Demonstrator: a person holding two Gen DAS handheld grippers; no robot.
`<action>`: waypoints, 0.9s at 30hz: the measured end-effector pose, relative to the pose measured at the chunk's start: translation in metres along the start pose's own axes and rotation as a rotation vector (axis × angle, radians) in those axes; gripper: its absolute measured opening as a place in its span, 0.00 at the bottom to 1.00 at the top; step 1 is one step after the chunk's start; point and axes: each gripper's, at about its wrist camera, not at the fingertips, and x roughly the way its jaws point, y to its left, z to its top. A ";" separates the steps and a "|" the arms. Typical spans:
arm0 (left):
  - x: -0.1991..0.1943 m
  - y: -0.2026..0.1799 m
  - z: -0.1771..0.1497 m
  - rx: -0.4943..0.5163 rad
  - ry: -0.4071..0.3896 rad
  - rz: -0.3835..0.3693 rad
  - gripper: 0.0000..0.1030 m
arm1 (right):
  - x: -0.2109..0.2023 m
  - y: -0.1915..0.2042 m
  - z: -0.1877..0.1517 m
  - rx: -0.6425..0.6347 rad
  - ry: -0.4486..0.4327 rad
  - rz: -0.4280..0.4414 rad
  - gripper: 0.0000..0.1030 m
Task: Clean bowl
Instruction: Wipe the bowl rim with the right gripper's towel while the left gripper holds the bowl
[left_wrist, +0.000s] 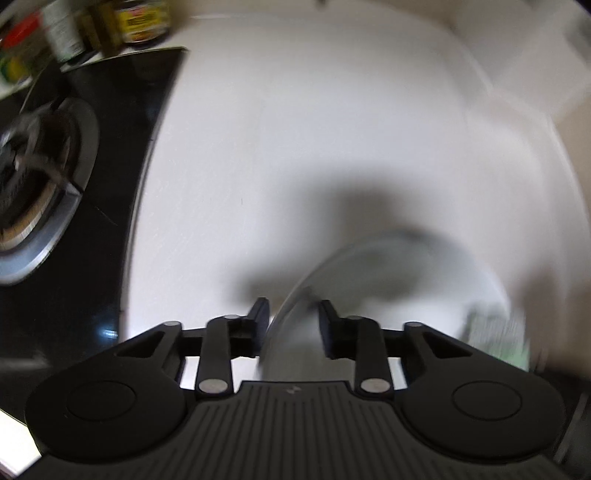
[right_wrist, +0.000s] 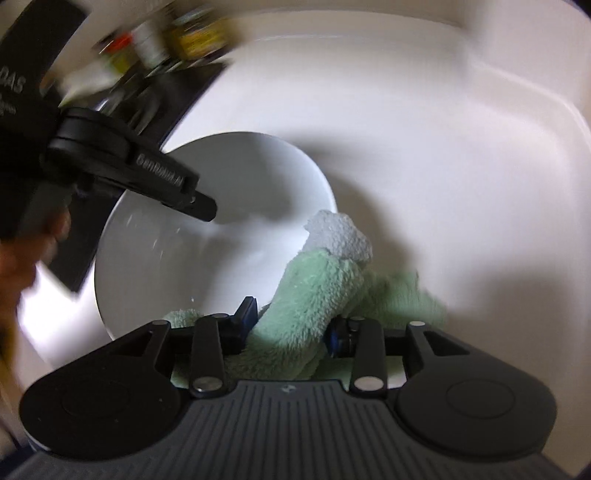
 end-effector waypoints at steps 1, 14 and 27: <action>-0.002 0.000 0.003 0.056 0.021 -0.019 0.17 | -0.002 -0.001 0.002 -0.083 0.014 0.017 0.31; 0.015 -0.040 0.059 0.404 0.252 -0.191 0.19 | 0.032 0.031 0.059 -1.180 0.267 0.225 0.29; 0.031 0.033 0.028 -0.146 0.069 -0.288 0.28 | 0.009 -0.003 0.028 -0.321 0.098 0.001 0.28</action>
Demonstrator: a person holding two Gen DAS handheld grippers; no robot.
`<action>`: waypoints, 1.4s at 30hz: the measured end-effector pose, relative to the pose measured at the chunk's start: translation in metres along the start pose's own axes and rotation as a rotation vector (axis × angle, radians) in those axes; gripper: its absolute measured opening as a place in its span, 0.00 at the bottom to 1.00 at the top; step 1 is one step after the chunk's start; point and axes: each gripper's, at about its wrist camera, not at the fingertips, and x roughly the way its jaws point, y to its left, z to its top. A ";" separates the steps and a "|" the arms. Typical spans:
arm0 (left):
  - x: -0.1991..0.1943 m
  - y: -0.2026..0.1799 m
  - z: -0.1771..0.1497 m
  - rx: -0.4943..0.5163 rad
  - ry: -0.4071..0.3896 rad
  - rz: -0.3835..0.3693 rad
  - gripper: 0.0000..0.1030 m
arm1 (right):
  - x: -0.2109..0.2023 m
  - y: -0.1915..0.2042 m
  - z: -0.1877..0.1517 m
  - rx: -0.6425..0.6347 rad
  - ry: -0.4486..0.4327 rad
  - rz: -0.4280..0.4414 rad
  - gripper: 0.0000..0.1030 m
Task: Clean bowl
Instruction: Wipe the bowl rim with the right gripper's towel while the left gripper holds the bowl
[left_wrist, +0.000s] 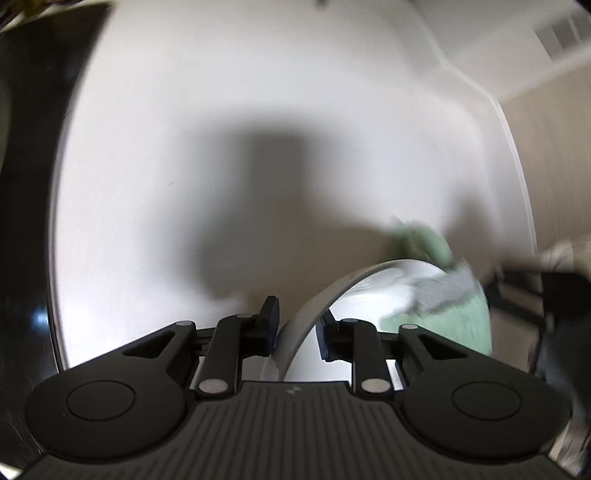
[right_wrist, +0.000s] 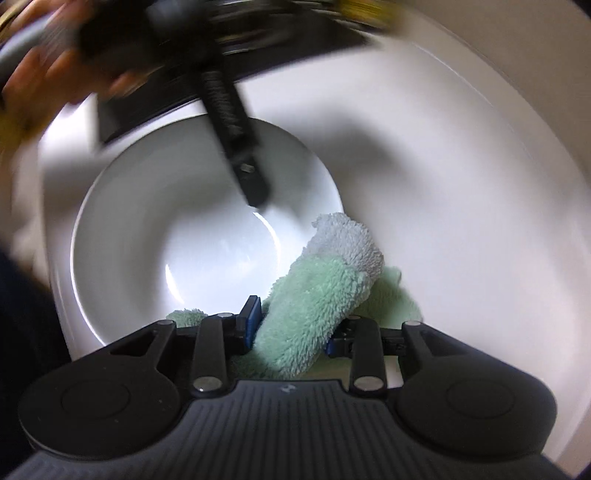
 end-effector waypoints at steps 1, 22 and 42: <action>0.000 0.002 -0.001 -0.016 -0.009 0.002 0.28 | -0.005 -0.002 -0.004 0.100 -0.005 -0.003 0.27; -0.048 -0.035 -0.026 0.197 -0.171 0.161 0.10 | 0.048 0.038 0.032 0.000 -0.135 -0.194 0.16; -0.047 -0.022 -0.020 0.146 -0.163 0.113 0.15 | 0.040 0.003 0.050 -0.076 -0.110 -0.124 0.13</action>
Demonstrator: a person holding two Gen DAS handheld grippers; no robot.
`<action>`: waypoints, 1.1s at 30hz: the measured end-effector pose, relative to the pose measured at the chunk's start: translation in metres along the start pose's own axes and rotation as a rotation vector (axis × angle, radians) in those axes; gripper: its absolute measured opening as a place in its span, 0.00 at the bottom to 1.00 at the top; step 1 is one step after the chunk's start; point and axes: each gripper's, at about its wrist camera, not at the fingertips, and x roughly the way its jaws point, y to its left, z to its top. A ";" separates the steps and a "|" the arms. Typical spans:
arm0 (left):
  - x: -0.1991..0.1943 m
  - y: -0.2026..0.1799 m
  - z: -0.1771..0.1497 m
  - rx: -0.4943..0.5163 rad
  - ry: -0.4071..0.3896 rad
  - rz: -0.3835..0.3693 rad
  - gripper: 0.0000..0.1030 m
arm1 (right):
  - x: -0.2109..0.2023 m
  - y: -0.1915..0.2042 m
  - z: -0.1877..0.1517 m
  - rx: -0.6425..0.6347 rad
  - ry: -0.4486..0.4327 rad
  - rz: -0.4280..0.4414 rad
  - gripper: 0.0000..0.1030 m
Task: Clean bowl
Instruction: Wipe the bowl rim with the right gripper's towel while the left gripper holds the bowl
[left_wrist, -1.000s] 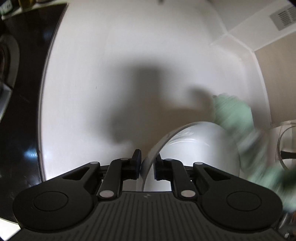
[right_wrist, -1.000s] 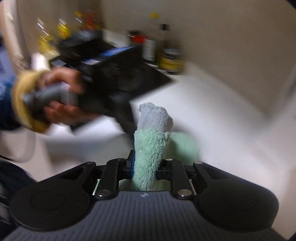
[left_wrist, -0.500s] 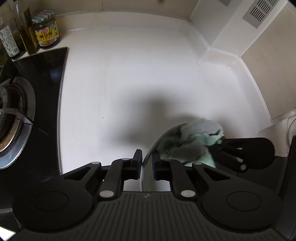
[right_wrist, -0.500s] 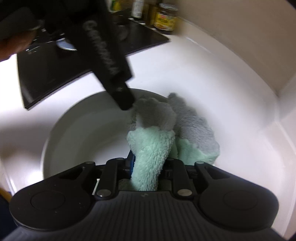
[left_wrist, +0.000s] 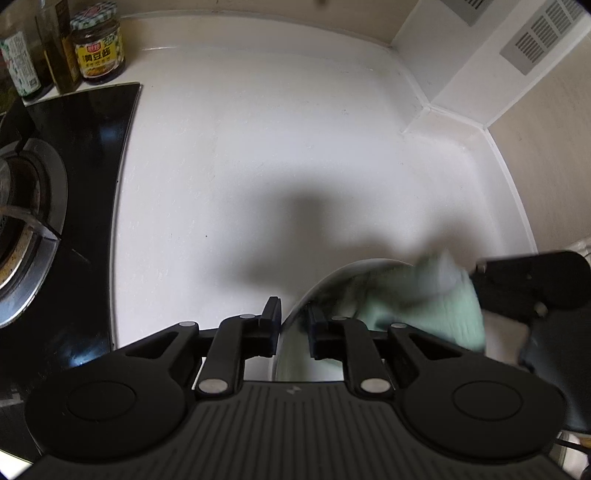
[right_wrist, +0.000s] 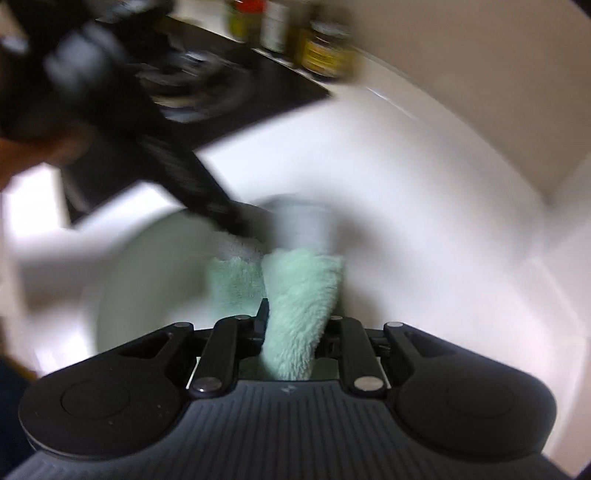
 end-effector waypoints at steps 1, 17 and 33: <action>0.000 0.000 0.000 0.005 0.000 0.002 0.15 | 0.009 0.001 0.001 0.008 0.015 -0.003 0.13; 0.008 -0.005 0.005 0.096 -0.008 0.014 0.19 | 0.041 0.022 0.013 -0.240 -0.068 0.444 0.12; 0.003 -0.005 0.000 0.110 -0.014 0.050 0.16 | -0.068 0.009 -0.011 -0.413 -0.092 0.418 0.11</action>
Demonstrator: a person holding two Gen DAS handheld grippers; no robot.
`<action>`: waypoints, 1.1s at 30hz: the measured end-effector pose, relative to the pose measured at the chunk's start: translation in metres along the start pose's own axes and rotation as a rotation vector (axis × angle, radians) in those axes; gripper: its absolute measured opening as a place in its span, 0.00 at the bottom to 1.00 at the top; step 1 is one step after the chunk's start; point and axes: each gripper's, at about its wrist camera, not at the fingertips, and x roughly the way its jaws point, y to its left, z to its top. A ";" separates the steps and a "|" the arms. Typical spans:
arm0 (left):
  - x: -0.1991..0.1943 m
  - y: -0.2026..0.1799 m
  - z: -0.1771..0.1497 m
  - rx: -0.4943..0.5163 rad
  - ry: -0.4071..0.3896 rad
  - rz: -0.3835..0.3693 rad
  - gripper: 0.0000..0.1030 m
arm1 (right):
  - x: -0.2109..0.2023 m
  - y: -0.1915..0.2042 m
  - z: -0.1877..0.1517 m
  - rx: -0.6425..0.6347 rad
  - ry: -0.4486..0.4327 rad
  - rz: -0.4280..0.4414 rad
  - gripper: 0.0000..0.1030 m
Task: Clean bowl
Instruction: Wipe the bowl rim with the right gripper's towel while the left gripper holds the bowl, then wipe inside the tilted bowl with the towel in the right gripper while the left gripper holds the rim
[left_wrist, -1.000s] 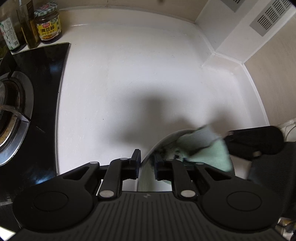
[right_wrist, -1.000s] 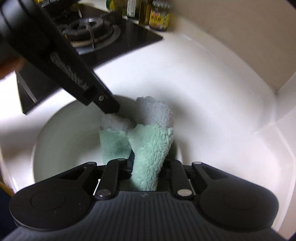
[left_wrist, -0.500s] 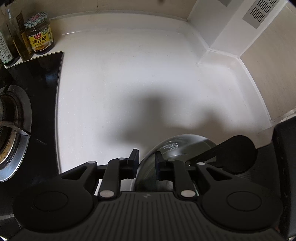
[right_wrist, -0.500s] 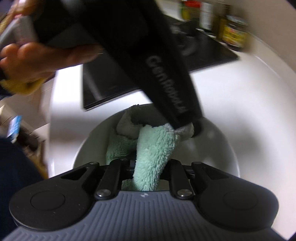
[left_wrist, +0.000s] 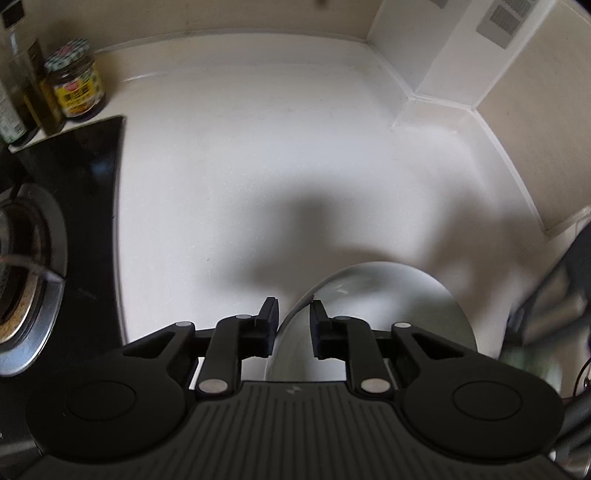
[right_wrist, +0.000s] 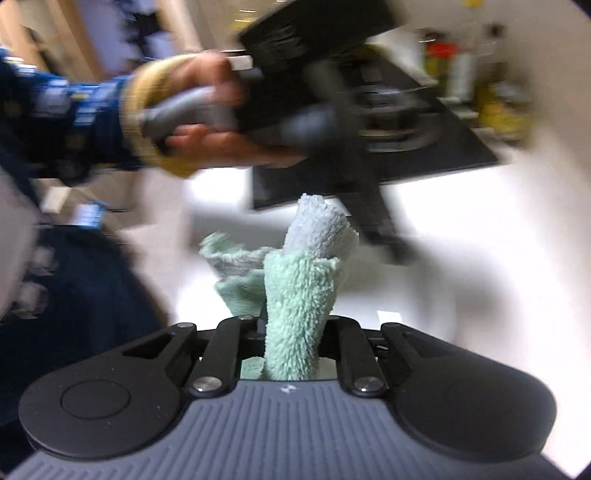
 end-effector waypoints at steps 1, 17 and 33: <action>-0.002 0.000 -0.001 -0.005 0.002 0.007 0.15 | 0.001 0.001 0.003 -0.027 0.032 -0.093 0.11; 0.013 -0.003 -0.022 -0.038 0.024 0.131 0.23 | 0.079 0.025 0.030 -0.402 0.415 -0.079 0.11; 0.030 -0.009 -0.013 0.026 0.031 0.119 0.29 | -0.019 0.019 0.020 -0.157 0.062 0.326 0.10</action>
